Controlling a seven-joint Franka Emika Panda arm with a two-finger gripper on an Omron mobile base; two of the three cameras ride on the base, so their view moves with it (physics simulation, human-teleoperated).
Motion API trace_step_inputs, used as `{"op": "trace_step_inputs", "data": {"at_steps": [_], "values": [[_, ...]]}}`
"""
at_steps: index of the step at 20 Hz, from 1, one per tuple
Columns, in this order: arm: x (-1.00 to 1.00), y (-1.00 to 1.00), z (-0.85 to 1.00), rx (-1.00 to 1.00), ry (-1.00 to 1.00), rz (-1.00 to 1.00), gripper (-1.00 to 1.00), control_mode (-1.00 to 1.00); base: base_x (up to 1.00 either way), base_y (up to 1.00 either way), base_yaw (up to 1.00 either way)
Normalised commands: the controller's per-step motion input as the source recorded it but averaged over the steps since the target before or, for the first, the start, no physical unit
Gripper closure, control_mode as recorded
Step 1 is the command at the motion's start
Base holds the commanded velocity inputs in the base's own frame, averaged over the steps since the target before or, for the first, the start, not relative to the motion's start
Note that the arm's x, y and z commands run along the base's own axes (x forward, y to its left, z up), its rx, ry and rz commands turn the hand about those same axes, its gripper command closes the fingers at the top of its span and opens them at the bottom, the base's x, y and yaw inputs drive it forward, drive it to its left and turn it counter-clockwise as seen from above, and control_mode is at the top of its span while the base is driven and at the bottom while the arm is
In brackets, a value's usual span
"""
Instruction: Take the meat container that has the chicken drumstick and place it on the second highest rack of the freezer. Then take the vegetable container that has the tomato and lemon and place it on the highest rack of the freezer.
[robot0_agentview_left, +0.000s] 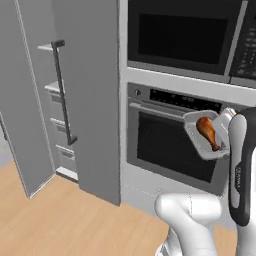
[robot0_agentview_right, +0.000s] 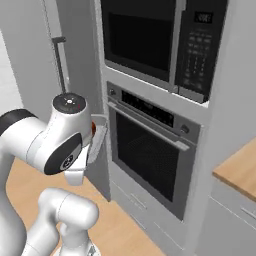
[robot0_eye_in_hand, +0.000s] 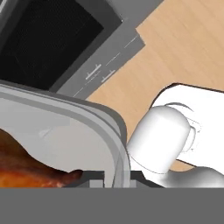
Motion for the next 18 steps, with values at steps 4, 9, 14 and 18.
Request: {"op": "trace_step_inputs", "data": {"at_steps": [4, 9, 14, 18], "values": [[0.00, 0.00, 0.00, 0.00, 0.00, 0.00, 1.00, 1.00, 0.06, 0.77, 0.56], [0.00, 0.00, 0.00, 0.00, 0.00, 0.00, 1.00, 1.00, 0.53, 0.81, 0.15], [0.00, 0.00, 0.00, 0.00, 0.00, 0.00, 1.00, 1.00, 0.95, 1.00, -0.07], [0.00, 0.00, 0.00, 0.00, 0.00, 0.00, 1.00, 1.00, 0.91, 0.82, -0.13]]}}
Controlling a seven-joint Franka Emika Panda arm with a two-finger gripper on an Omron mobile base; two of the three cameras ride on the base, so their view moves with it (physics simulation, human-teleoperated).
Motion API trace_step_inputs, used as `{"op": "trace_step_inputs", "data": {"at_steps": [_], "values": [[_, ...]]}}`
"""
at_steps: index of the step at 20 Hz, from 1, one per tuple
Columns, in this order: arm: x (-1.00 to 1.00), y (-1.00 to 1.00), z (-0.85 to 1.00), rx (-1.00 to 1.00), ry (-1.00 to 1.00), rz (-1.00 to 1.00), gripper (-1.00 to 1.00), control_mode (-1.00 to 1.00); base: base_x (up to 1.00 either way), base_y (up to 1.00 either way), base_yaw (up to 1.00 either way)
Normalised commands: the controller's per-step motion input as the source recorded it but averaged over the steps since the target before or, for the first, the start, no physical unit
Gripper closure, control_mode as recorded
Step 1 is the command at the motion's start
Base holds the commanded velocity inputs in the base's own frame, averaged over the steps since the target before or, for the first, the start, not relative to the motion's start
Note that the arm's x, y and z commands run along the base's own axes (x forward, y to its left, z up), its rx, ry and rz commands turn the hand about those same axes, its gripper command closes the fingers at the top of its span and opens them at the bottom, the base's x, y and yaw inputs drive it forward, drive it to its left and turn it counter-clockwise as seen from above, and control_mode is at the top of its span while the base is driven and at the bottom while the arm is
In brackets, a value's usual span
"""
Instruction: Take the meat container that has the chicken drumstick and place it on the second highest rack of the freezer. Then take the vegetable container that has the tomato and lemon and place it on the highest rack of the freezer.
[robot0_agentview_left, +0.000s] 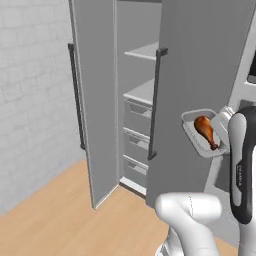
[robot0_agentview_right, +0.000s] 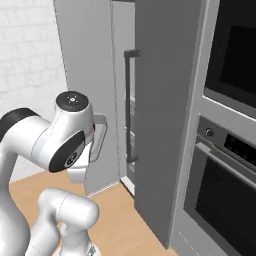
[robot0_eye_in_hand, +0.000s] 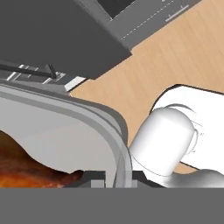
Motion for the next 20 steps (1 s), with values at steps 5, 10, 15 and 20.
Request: {"op": "trace_step_inputs", "data": {"at_steps": [5, 10, 15, 20], "values": [[0.00, 0.00, 0.00, 0.00, 0.00, 0.00, 1.00, 1.00, 0.70, 0.83, -0.22], [0.00, 0.00, 0.00, 0.00, 0.00, 0.00, 1.00, 1.00, 0.55, 0.53, -0.30], [0.00, 0.00, 0.00, 0.00, 0.00, 0.00, 1.00, 1.00, 0.51, 0.29, -0.28], [0.00, 0.00, 0.00, 0.00, 0.00, 0.00, 1.00, 1.00, 0.46, 0.00, -0.24]]}}
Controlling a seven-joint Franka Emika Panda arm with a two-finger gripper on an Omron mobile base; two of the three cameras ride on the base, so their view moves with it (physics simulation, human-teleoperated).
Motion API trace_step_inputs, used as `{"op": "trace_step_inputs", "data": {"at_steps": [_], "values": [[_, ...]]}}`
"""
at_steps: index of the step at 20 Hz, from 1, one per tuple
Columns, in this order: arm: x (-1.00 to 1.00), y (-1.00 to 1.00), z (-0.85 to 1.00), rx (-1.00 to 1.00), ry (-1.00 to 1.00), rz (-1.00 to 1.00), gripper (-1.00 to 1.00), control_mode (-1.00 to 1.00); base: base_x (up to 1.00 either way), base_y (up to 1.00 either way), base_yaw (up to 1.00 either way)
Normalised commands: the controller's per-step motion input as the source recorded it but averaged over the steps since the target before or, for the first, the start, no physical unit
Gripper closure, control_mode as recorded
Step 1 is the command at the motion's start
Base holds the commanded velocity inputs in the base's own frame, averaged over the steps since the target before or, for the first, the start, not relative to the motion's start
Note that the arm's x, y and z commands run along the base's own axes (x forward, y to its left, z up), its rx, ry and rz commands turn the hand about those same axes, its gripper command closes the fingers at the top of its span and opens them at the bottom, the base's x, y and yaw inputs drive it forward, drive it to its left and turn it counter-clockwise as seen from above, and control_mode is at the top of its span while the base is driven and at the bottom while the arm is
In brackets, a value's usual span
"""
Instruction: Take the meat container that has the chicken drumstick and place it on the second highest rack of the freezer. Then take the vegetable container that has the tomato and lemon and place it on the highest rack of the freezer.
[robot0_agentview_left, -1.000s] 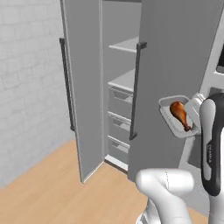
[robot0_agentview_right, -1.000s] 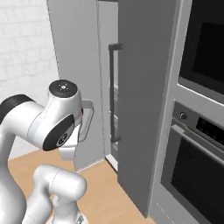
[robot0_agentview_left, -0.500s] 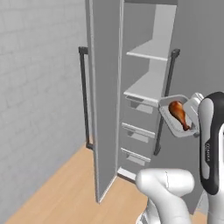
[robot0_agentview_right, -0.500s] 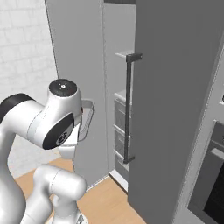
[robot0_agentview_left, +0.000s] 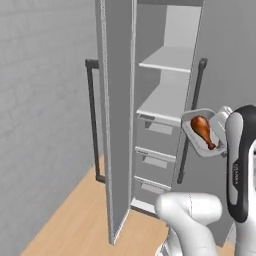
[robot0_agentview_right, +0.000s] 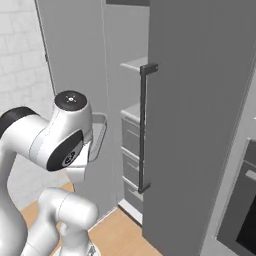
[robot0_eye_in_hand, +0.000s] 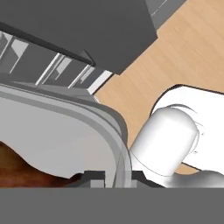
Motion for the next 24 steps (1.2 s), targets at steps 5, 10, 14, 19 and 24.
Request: {"op": "trace_step_inputs", "data": {"at_steps": [5, 10, 14, 19, 24], "values": [[0.00, 0.00, 0.00, 0.00, 0.00, 0.00, 1.00, 1.00, 0.70, 0.14, -0.19], [0.00, 0.00, 0.00, 0.00, 0.00, 0.00, 1.00, 1.00, 0.83, 0.51, -0.13], [0.00, 0.00, 0.00, 0.00, 0.00, 0.00, 1.00, 1.00, 0.57, 0.10, -0.13], [0.00, 0.00, 0.00, 0.00, 0.00, 0.00, 1.00, 1.00, 0.31, -0.06, -0.15], [0.00, 0.00, 0.00, 0.00, 0.00, 0.00, 1.00, 1.00, 0.59, 0.06, -0.27]]}}
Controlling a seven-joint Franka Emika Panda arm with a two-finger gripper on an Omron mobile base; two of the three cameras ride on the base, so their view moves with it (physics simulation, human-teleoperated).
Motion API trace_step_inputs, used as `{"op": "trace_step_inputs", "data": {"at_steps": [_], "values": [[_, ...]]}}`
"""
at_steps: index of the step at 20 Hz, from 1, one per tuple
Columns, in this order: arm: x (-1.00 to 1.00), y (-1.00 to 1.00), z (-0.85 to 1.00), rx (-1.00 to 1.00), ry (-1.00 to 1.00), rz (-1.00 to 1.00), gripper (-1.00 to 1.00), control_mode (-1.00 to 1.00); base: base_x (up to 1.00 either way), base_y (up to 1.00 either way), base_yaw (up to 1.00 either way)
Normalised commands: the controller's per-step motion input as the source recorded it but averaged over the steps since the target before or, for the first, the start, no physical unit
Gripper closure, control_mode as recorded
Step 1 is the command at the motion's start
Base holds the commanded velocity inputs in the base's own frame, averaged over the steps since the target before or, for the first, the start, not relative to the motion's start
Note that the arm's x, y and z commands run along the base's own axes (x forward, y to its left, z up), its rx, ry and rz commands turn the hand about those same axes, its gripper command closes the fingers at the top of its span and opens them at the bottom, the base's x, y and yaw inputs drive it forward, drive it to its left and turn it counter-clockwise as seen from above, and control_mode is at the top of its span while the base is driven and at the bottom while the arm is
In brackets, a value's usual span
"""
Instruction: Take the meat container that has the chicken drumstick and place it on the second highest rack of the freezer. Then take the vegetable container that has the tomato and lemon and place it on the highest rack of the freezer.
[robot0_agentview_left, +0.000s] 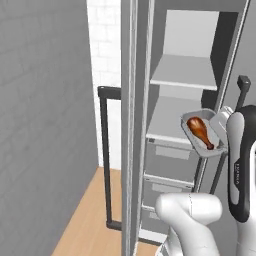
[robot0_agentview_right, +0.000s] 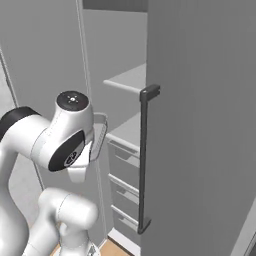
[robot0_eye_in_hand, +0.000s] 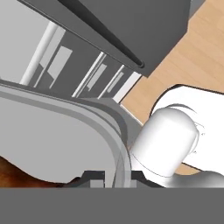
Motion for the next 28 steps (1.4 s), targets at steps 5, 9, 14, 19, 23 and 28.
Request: {"op": "trace_step_inputs", "data": {"at_steps": [5, 9, 14, 19, 23, 28], "values": [[0.00, 0.00, 0.00, 0.00, 0.00, 0.00, 1.00, 1.00, 0.61, 0.07, -0.31], [0.00, 0.00, 0.00, 0.00, 0.00, 0.00, 1.00, 1.00, 0.47, 0.34, -0.31], [0.00, 0.00, 0.00, 0.00, 0.00, 0.00, 1.00, 1.00, 0.35, 0.36, -0.36], [0.00, 0.00, 0.00, 0.00, 0.00, 0.00, 1.00, 1.00, 0.34, 0.42, -0.31], [0.57, 0.00, 0.00, 0.13, 0.00, -0.12, 1.00, -1.00, 0.00, 0.00, 0.00], [0.79, 0.10, -0.03, 0.17, -0.08, 0.00, 1.00, -1.00, 0.00, 0.00, 0.00]]}}
